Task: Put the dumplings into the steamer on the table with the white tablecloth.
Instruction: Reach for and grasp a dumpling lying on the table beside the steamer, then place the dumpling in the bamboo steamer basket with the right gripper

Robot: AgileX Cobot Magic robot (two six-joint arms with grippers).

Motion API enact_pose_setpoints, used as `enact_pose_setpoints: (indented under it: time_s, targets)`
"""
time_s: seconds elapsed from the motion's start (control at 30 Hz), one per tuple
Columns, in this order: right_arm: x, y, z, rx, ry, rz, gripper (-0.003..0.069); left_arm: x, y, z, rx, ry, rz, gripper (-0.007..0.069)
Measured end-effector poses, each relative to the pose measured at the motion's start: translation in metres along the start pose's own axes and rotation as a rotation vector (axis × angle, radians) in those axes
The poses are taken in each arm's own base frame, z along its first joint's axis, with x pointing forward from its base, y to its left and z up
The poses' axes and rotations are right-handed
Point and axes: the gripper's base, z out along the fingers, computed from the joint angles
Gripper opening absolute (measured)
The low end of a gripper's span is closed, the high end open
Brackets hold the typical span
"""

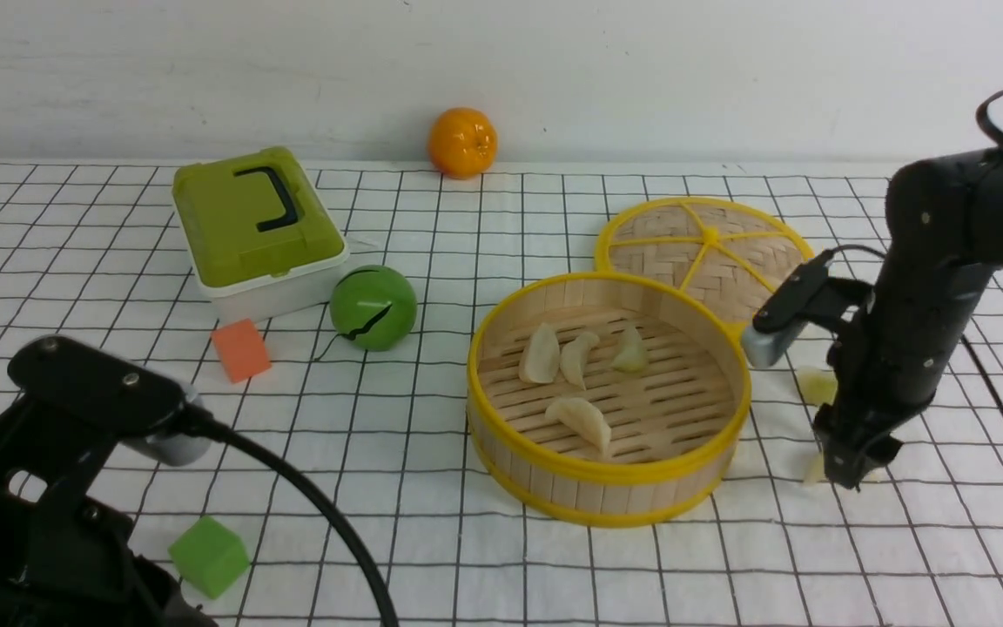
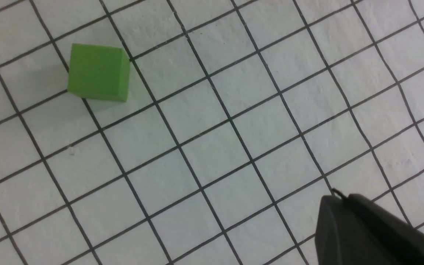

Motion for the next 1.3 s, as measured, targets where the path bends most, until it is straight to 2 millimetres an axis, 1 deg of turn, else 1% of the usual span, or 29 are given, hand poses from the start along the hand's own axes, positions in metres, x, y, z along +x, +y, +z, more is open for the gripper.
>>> enact_pose_setpoints:
  time_s: [0.07, 0.13, 0.17, 0.23, 0.27, 0.3, 0.4, 0.43, 0.5, 0.63, 0.73, 0.83, 0.87, 0.9, 0.93, 0.97, 1.03, 1.13, 1.17, 1.2, 1.23, 1.3]
  targets:
    - [-0.001, 0.001, 0.013, -0.032, 0.009, -0.064, 0.0478, 0.0, 0.0, 0.0, 0.0, 0.0, 0.002, 0.0011]
    - [-0.002, 0.002, 0.016, -0.04, 0.004, -0.08, 0.0451, 0.0, 0.0, 0.0, 0.0, 0.0, 0.002, 0.0012]
    - [-0.002, 0.001, 0.017, -0.04, 0.003, -0.082, 0.0424, 0.0, 0.0, 0.0, 0.0, 0.0, 0.004, 0.0013]
    - [-0.003, 0.001, 0.017, -0.039, 0.002, -0.084, 0.0351, 0.0, 0.0, 0.0, 0.0, 0.0, 0.004, 0.0015]
    - [-0.003, 0.001, 0.017, -0.039, 0.002, -0.083, 0.0274, 0.0, 0.0, 0.0, 0.0, 0.0, 0.004, 0.0017]
    - [-0.003, 0.001, 0.017, -0.039, 0.001, -0.078, 0.0226, 0.0, 0.0, 0.0, 0.0, 0.0, 0.004, 0.0018]
    - [-0.002, 0.002, 0.012, -0.038, -0.003, -0.027, 0.0229, 0.0, 0.0, 0.0, 0.0, 0.0, 0.006, 0.0018]
    - [-0.003, 0.002, 0.007, -0.035, -0.008, -0.01, 0.0229, 0.0, 0.0, 0.0, 0.0, 0.0, 0.006, 0.0018]
    - [-0.008, 0.003, -0.015, -0.008, -0.045, 0.026, 0.0229, 0.0, 0.0, 0.0, 0.0, 0.001, 0.006, 0.0018]
    - [-0.015, 0.005, -0.048, 0.033, -0.102, 0.08, 0.0229, 0.0, 0.0, 0.0, 0.0, 0.001, 0.006, 0.0018]
    - [-0.019, 0.011, -0.07, 0.049, -0.14, 0.12, 0.0229, 0.0, 0.0, 0.0, 0.0, 0.005, 0.007, 0.0018]
    - [-0.028, 0.025, -0.091, 0.058, -0.184, 0.162, 0.0229, 0.001, 0.0, 0.0, -0.001, 0.012, 0.007, 0.0018]
    - [-0.03, 0.028, -0.094, 0.058, -0.194, 0.176, 0.0229, 0.001, 0.0, 0.0, -0.001, 0.013, 0.007, 0.0018]
    - [-0.04, 0.043, -0.099, 0.052, -0.22, 0.187, 0.0229, 0.001, 0.0, 0.0, -0.001, 0.013, 0.007, 0.0019]
    - [-0.041, 0.045, -0.099, 0.051, -0.222, 0.188, 0.0229, 0.001, 0.0, 0.0, -0.001, 0.013, 0.007, 0.0019]
    - [-0.052, 0.06, -0.098, 0.04, -0.242, 0.188, 0.0229, 0.001, 0.0, 0.0, -0.001, 0.012, 0.007, 0.0019]
    - [-0.064, 0.075, -0.092, 0.027, -0.262, 0.187, 0.0229, 0.001, 0.0, 0.0, 0.0, 0.01, 0.007, 0.0019]
    - [-0.082, 0.092, -0.074, 0.009, -0.287, 0.207, 0.0229, 0.001, 0.0, 0.0, 0.004, 0.009, 0.004, 0.0019]
    - [-0.086, 0.094, -0.067, 0.005, -0.283, 0.217, 0.0229, 0.001, 0.0, 0.0, 0.005, 0.009, 0.003, 0.0019]
    - [-0.092, 0.097, -0.054, 0.001, -0.275, 0.256, 0.0229, 0.001, 0.0, 0.0, 0.005, 0.009, 0.003, 0.0019]
    - [-0.093, 0.096, -0.05, 0.001, -0.271, 0.261, 0.0229, 0.001, 0.0, 0.0, 0.005, 0.01, 0.003, 0.0019]
    - [-0.097, 0.096, -0.028, -0.001, -0.234, 0.333, 0.0229, 0.001, 0.0, 0.0, 0.005, 0.016, 0.003, 0.002]
